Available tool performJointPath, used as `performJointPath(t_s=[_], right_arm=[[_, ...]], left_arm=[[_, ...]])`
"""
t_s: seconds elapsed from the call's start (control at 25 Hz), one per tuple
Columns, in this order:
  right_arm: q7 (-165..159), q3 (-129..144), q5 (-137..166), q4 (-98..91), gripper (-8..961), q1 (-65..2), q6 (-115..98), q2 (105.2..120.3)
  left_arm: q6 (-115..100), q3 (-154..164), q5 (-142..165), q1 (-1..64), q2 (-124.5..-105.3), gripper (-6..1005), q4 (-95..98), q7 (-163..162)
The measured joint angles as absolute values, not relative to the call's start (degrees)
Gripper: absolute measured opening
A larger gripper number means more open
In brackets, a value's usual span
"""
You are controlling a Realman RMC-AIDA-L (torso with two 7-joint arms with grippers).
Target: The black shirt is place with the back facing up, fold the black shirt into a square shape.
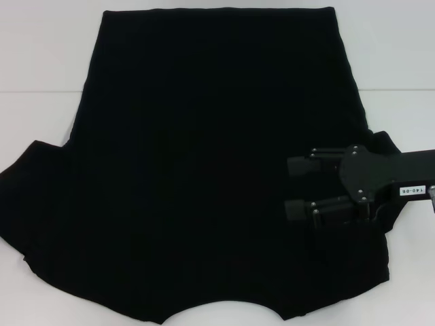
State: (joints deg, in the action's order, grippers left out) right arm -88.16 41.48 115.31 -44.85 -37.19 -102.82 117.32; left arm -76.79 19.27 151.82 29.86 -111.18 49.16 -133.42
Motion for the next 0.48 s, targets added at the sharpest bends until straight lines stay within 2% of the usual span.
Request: performJointPath(t_s=[0.48], right_arm=[[-87.99, 41.39, 115.31, -44.82, 912, -36.97, -102.82, 117.32]], left_arm=[[-76.93, 17.44, 151.81, 28.79, -110.87, 24, 50.19, -133.33]])
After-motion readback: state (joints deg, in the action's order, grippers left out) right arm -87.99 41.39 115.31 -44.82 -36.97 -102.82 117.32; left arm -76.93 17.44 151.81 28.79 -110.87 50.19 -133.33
